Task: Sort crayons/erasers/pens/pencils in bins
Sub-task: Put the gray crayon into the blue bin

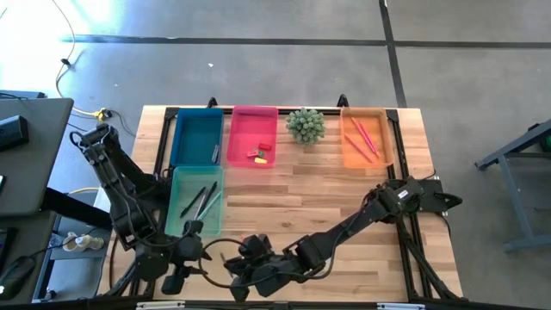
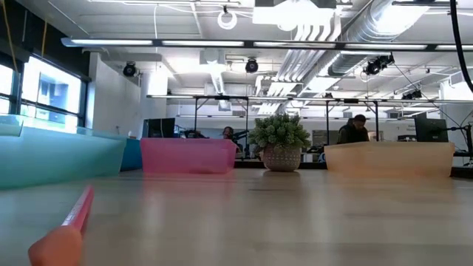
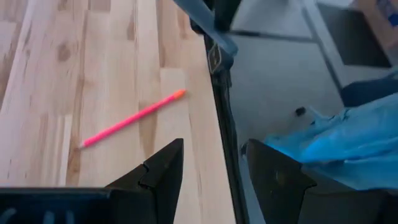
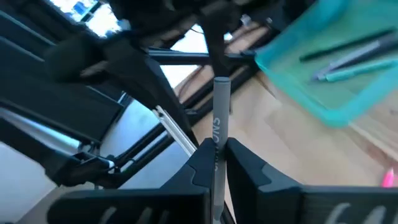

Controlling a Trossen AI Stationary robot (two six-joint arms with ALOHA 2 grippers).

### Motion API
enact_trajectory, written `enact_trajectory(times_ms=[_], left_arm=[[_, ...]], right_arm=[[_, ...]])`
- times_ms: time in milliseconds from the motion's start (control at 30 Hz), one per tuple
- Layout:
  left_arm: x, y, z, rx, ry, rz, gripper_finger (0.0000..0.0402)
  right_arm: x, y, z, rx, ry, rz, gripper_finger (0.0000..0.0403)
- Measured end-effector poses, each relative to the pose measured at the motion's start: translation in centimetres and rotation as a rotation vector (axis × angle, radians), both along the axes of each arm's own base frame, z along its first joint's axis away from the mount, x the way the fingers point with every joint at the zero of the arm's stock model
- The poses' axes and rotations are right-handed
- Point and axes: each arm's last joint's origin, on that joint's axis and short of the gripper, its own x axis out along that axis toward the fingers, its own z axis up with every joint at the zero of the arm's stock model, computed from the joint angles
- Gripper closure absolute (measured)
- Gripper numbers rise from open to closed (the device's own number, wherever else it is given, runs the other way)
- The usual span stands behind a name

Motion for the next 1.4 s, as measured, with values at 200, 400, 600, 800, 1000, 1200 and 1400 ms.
enact_trajectory(times_ms=[200, 400, 600, 800, 1000, 1200, 1400], left_arm=[[1.2, -0.1, 0.9, -0.036, -0.104, -0.023, 0.0239], [2.3, 0.2, 1.7, -0.063, -0.195, -0.019, 0.0239], [3.1, 0.8, 2.0, -0.063, -0.230, 0.008, 0.0239], [3.7, 0.8, 2.6, -0.101, -0.281, -0.045, 0.0239], [4.0, 0.9, 2.9, -0.137, -0.294, -0.077, 0.0239], [4.0, 0.8, 3.0, -0.151, -0.299, -0.087, 0.0258], [4.0, 0.9, 2.9, -0.144, -0.300, -0.084, 0.0321]], right_arm=[[-0.6, 0.3, 1.5, -0.064, -0.038, 0.051, 0.0391], [-1.0, 0.8, 1.8, -0.087, -0.051, 0.100, 0.0391], [-1.6, 1.5, 2.0, -0.105, -0.050, 0.120, 0.0391], [-1.7, 1.6, 2.0, -0.111, -0.047, 0.116, 0.0391], [-1.7, 1.5, 1.9, -0.117, -0.041, 0.112, 0.0391], [-1.8, 1.5, 1.9, -0.118, -0.039, 0.114, 0.0391], [-1.8, 1.5, 1.9, -0.115, -0.039, 0.119, 0.0391]])
